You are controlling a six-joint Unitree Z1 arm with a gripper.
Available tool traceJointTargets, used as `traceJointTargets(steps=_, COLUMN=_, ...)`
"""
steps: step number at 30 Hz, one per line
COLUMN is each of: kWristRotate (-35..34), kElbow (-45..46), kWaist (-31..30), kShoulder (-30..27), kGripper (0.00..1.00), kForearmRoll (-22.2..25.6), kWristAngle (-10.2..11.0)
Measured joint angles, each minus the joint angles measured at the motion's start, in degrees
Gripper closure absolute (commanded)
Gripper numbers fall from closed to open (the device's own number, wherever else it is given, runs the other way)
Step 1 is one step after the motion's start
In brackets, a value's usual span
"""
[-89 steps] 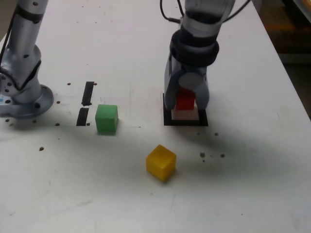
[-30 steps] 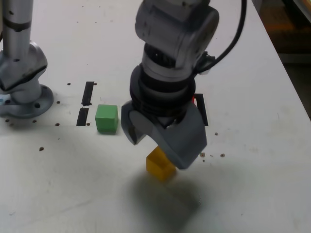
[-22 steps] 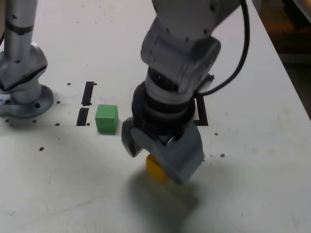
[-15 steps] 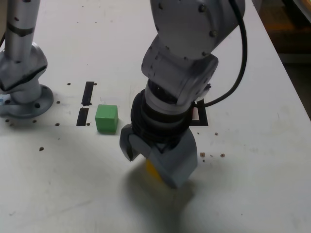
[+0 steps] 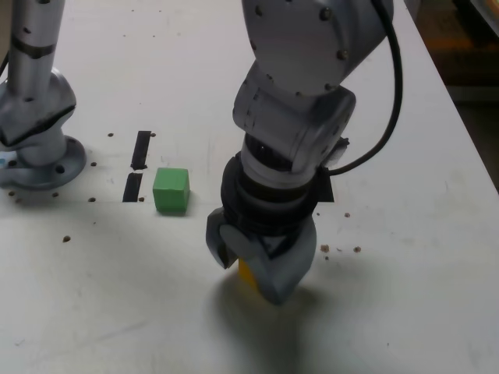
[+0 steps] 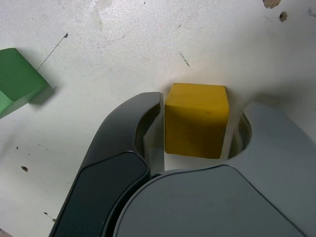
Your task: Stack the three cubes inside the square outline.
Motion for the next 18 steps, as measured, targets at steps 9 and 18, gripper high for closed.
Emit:
traceJointTargets(steps=9, kWristRotate=0.0, kElbow=1.0, kWaist=0.2, kShoulder=0.0, kGripper=0.79, kForearmRoll=-0.2, kWristAngle=-0.2)
traceJointTargets(steps=18, kWristRotate=-3.7, kElbow=-4.8, kWaist=3.0, kShoulder=-3.4, kGripper=0.83, kForearmRoll=9.8, kWristAngle=0.0)
